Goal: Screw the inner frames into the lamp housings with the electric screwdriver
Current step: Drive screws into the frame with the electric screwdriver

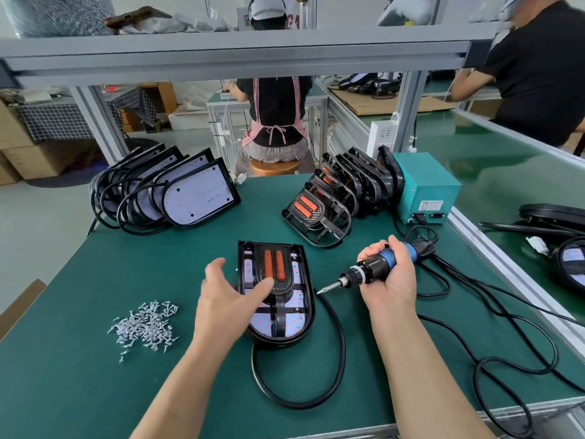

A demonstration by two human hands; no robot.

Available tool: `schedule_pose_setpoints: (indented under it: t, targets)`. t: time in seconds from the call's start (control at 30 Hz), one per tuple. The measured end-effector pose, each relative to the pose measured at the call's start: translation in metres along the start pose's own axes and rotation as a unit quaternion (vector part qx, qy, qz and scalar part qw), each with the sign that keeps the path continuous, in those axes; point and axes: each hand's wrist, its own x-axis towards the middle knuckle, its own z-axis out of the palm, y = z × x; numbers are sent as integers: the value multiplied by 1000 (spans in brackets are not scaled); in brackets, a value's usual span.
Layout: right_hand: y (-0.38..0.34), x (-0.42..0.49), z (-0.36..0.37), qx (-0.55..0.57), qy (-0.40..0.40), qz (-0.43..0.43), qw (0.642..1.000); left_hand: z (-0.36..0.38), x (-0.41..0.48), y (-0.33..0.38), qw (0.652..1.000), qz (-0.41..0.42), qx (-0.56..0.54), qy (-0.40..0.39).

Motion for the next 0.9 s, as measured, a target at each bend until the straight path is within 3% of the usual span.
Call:
schedule_pose_setpoints:
  t: [0.1, 0.3, 0.53, 0.63, 0.9]
  targets:
    - [0, -1, 2, -7, 7, -4, 1000, 4, 3, -3, 998, -16, 2, -58]
    - [5, -9, 28, -85, -8, -75, 993, 9, -3, -2, 986, -22, -136, -89]
    - [52, -23, 88, -258, -128, -221, 932, 11, -4, -4, 981, -26, -166, -94]
    - [70, -27, 98, -298, -156, -222, 915, 10, -1, -4, 982, -25, -156, -101]
    - [74, -37, 101, -305, -176, -205, 913, 2, 8, -13, 967, -17, -217, -132]
